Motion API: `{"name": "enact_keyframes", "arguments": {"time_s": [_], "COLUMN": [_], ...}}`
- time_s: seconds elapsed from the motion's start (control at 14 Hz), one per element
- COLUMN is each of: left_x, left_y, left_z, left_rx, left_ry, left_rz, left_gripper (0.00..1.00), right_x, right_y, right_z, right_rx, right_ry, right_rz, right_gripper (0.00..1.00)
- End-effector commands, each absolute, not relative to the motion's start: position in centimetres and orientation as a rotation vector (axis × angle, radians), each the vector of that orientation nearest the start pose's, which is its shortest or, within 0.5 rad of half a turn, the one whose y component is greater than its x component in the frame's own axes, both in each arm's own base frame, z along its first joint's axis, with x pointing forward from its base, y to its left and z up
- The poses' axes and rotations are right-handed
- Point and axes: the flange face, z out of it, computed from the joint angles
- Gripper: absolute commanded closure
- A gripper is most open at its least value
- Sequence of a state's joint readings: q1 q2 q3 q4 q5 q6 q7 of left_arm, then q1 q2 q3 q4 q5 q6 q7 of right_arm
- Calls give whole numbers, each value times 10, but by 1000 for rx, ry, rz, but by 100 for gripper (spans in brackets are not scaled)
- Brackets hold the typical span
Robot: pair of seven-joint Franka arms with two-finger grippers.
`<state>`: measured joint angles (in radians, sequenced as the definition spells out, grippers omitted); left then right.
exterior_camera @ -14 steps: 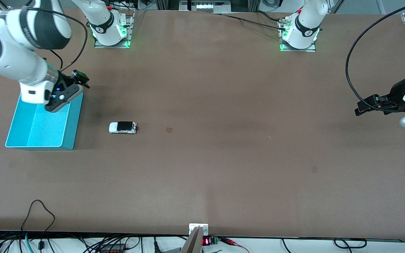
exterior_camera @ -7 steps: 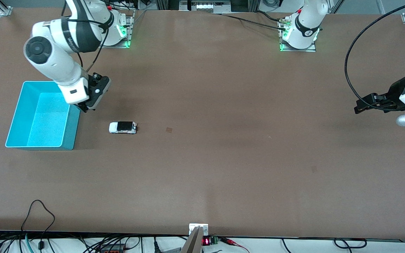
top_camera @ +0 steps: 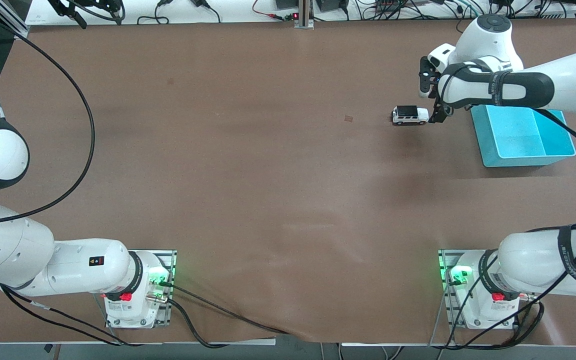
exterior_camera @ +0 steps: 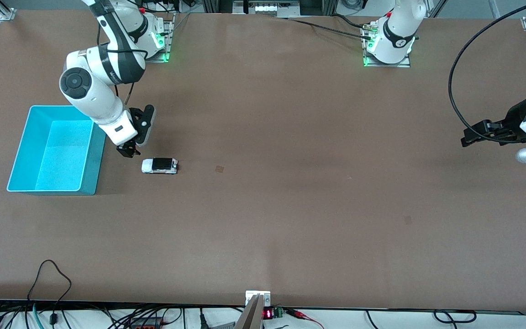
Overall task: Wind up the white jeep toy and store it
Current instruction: 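Move the right gripper from the bin toward the stopped jeep, then lower the right gripper and close it on the jeep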
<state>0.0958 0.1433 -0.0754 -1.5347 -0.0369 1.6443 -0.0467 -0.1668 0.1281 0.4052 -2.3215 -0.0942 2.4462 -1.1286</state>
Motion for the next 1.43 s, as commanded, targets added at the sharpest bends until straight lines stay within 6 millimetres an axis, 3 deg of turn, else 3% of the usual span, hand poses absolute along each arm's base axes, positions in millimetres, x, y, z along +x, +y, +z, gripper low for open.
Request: {"name": "enact_keyframes", "arguments": {"time_s": [0.0, 0.29, 0.64, 1.36], "left_x": [597, 598, 599, 599], "left_y": [15, 15, 15, 15], "left_z": [571, 571, 567, 566], "left_rx": [-3166, -3166, -3167, -3167], "left_ry": [-100, -100, -105, -105], "left_rz": [46, 41, 51, 53], "left_gripper": [0, 0, 0, 0], "right_x": [513, 532, 537, 552], "right_y": [138, 154, 154, 152], "right_z": [270, 261, 238, 211], "right_rx": [-2308, -2277, -2253, -2256], "right_ry": [-2147, -2179, -2217, -2225], "right_rz": [-59, -104, -110, -125], "right_gripper": [0, 0, 0, 0]}}
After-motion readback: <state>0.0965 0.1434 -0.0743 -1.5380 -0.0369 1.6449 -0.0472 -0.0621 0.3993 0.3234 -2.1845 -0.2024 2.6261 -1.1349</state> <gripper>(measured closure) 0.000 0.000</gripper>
